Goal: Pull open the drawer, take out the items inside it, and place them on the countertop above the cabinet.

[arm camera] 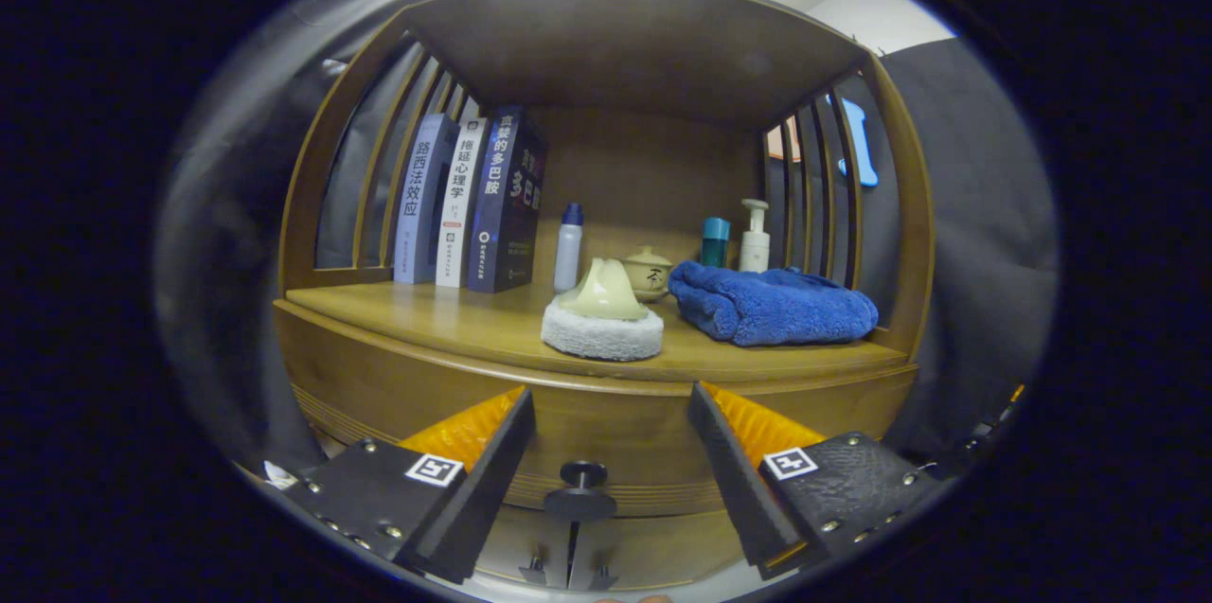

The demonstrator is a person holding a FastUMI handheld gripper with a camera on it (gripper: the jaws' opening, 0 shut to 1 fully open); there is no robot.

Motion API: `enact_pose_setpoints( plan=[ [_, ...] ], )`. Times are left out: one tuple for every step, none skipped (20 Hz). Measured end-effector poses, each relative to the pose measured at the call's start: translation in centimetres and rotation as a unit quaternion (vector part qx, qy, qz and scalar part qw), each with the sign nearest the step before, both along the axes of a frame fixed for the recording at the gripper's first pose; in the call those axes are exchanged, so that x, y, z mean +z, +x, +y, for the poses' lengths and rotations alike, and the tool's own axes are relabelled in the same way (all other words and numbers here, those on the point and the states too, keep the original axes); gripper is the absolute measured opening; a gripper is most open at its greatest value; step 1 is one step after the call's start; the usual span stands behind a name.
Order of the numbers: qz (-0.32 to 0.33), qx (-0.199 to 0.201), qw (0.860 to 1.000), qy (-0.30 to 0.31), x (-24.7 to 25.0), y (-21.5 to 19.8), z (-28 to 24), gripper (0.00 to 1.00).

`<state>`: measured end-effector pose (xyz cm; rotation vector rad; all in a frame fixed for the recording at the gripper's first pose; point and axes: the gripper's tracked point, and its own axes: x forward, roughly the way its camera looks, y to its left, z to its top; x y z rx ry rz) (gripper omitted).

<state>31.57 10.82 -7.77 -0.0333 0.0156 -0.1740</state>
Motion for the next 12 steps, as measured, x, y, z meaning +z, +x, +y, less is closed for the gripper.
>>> enact_pose_setpoints(
  plan=[
    [0.000,0.000,1.000,0.000,-0.05,-0.02,0.01,1.00],
    [-0.001,0.000,1.000,0.000,-0.03,-0.03,0.00,1.00],
    [-0.002,0.000,1.000,0.000,0.04,-0.03,0.00,1.00],
    [-0.002,0.000,1.000,-0.001,0.03,-0.05,-0.01,1.00],
    [-0.003,0.000,1.000,-0.001,-0.03,-0.06,-0.03,1.00],
    [-0.004,0.001,1.000,-0.002,0.02,-0.03,-0.03,1.00],
    [-0.004,0.001,1.000,-0.002,-0.01,-0.02,-0.03,1.00],
    [-0.005,0.001,1.000,-0.003,0.00,-0.08,0.00,1.00],
    [-0.005,0.001,1.000,-0.006,-0.03,-0.12,-0.06,1.00],
    [-0.007,0.002,1.000,-0.005,0.11,-0.19,-0.19,1.00],
    [-0.007,0.002,1.000,-0.004,-0.04,0.05,-0.30,0.99],
    [-0.009,0.002,1.000,-0.005,0.03,0.11,-0.31,0.98]
  ],
)
